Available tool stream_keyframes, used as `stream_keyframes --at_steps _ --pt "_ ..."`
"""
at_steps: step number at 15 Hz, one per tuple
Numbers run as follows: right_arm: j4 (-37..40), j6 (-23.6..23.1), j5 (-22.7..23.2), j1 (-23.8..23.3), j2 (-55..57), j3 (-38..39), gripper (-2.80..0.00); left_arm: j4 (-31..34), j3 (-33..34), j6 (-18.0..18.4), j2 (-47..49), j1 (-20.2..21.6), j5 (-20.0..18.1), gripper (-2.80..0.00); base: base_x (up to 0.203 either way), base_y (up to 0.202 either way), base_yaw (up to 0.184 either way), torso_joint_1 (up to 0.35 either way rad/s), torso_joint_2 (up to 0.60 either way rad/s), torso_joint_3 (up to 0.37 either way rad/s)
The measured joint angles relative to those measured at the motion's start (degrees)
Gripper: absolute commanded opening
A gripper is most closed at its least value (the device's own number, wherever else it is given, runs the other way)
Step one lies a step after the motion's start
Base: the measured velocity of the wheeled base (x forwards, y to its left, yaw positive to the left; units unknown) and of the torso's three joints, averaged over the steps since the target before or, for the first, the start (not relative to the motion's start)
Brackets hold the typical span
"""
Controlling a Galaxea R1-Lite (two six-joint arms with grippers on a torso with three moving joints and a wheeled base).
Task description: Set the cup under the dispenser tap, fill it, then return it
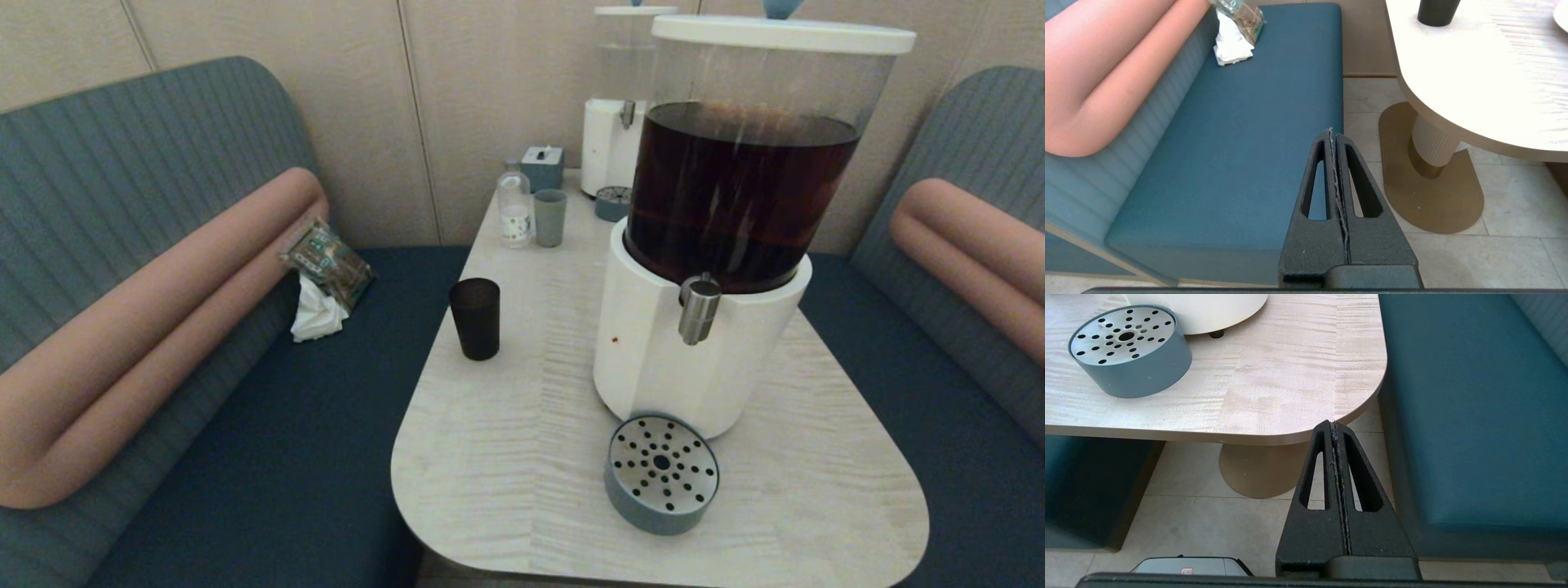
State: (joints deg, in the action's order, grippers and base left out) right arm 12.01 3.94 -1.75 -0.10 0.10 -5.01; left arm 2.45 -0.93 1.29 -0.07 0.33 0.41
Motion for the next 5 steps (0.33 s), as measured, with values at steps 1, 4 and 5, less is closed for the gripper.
stream_keyframes --at_steps 1,4,5 --pt "0.0 0.0 0.01 0.0 0.0 0.0 -2.8 -0.02 0.02 0.08 0.0 0.0 -0.03 -2.8 0.0 0.0 0.0 0.0 0.0 0.0" --pt "-0.02 0.01 0.01 0.0 0.0 0.0 -2.8 -0.01 0.05 -0.03 0.0 0.0 -0.12 -2.8 0.0 0.0 0.0 0.0 0.0 0.0" --pt "-0.02 0.02 0.0 0.0 0.0 0.0 -2.8 -0.02 0.05 0.23 0.0 0.0 -0.11 -2.8 0.0 0.0 0.0 0.0 0.0 0.0"
